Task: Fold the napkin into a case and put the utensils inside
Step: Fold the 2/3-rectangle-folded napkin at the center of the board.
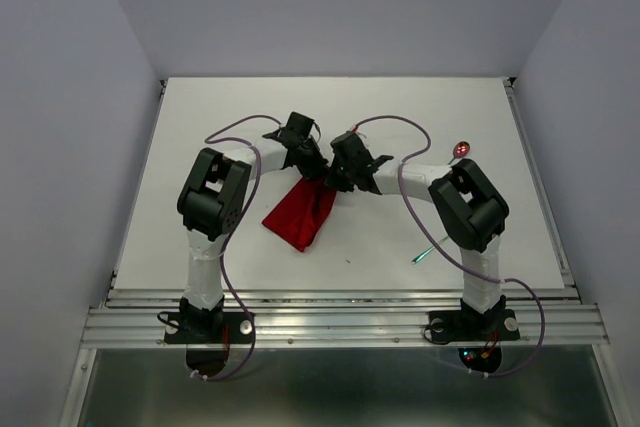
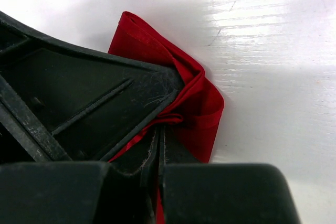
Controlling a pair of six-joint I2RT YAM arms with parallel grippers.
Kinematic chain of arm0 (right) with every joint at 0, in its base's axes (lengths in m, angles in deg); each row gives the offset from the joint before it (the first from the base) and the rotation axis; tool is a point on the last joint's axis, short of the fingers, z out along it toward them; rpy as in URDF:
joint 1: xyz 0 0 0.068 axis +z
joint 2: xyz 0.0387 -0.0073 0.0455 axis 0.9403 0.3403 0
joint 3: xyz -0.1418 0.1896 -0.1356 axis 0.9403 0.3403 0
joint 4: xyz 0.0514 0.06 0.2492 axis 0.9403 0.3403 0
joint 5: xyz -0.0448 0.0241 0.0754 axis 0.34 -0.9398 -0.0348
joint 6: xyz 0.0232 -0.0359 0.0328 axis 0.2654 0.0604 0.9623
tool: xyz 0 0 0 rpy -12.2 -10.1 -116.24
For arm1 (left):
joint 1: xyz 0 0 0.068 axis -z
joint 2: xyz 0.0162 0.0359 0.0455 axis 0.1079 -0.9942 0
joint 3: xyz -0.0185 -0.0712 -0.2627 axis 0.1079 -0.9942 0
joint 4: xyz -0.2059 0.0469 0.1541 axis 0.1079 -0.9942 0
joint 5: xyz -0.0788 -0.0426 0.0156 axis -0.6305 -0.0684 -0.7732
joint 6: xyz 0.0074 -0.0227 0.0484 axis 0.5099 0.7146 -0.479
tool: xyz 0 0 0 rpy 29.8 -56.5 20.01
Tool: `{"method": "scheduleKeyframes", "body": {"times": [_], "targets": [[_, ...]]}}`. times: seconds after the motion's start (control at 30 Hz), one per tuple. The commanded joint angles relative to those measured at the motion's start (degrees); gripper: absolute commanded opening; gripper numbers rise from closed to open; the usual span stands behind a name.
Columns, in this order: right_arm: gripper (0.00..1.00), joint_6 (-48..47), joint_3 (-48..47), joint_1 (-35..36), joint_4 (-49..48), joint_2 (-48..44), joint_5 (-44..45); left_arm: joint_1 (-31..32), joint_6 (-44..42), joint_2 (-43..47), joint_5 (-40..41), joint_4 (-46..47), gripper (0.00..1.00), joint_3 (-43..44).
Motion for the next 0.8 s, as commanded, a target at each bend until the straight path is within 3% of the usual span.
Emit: {"method": "scheduleKeyframes", "body": {"times": [0.0,0.5,0.77], "targets": [[0.01,0.91,-1.35,0.61,-1.72,2.64,1.62,-0.76,-0.69,2.41,-0.90,-4.43,0.00,-1.46],[0.01,1.70,5.50,0.61,-1.89,1.94,3.20,-4.98,-3.50,8.83,-8.98,-4.51,0.00,-2.60],[0.01,0.83,9.55,0.61,-4.71,0.01,1.71,-6.65,-6.49,12.34,-10.31,-5.04,0.18,-2.43]]}}
